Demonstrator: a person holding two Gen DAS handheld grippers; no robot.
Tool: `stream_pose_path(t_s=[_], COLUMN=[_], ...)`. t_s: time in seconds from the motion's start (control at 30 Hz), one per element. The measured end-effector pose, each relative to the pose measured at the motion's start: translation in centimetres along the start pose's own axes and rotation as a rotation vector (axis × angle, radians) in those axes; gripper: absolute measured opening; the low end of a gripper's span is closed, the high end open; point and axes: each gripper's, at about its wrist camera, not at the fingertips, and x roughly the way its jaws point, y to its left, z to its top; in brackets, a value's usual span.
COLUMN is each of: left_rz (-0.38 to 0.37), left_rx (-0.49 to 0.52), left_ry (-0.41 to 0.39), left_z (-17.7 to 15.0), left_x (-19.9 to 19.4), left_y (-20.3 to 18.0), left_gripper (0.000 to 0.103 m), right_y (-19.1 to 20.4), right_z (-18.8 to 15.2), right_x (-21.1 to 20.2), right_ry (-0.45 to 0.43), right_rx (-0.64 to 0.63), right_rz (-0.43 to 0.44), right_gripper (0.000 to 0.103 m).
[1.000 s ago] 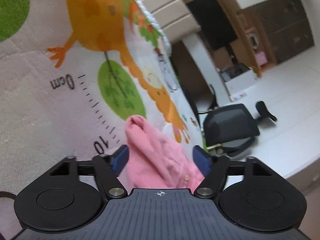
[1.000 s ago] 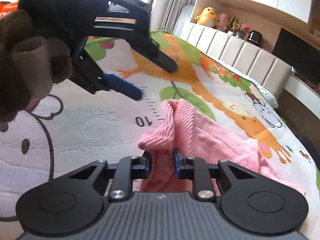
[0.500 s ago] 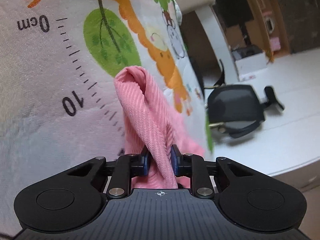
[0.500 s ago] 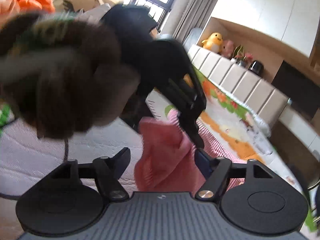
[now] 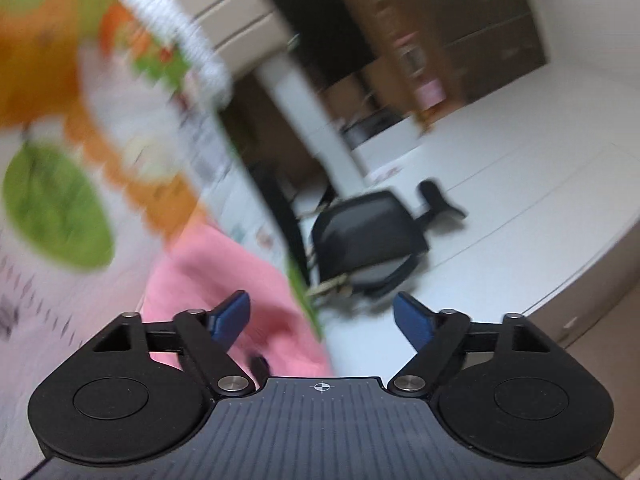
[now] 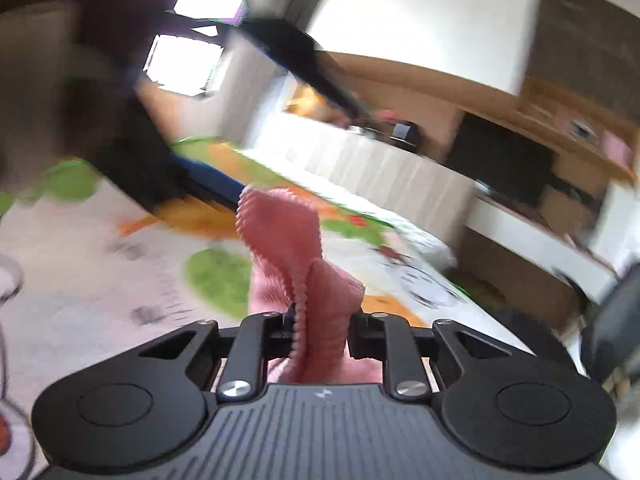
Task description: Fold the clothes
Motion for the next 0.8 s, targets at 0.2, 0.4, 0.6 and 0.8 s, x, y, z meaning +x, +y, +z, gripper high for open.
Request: stream_pose_path(t_s=[0.2,0.4,0.6,0.8], left_rz=[0.135,0.282,0.328,0.411], left_rx=[0.129,0.163,0.503,1.029], left_ry=[0.015,0.213,0.303,0.187], left_z=[-1.3,-5.5,-10.5,-15.4], left_x=[2.7,8.6,9.3,9.8], left_y=[-1.6,1.4,1.5,-1.0], left_gripper=[0.093,0.093,0.093,0.076], right_y=[-9.5,-11.8,-13.7,-11.9], right_z=[-5.1,-10.1,-10.3,-7.0], right_x=[0.0,-0.7,-4.2,-8.2], right_ry=[0.206,0.336,0.245,0.073], right_rx=[0.322,0.433,0.345,-0.018], right_rz=[-0.067,-0.061,-0.11,-0.095], right_gripper=[0.019,0.023,0.039,0.046])
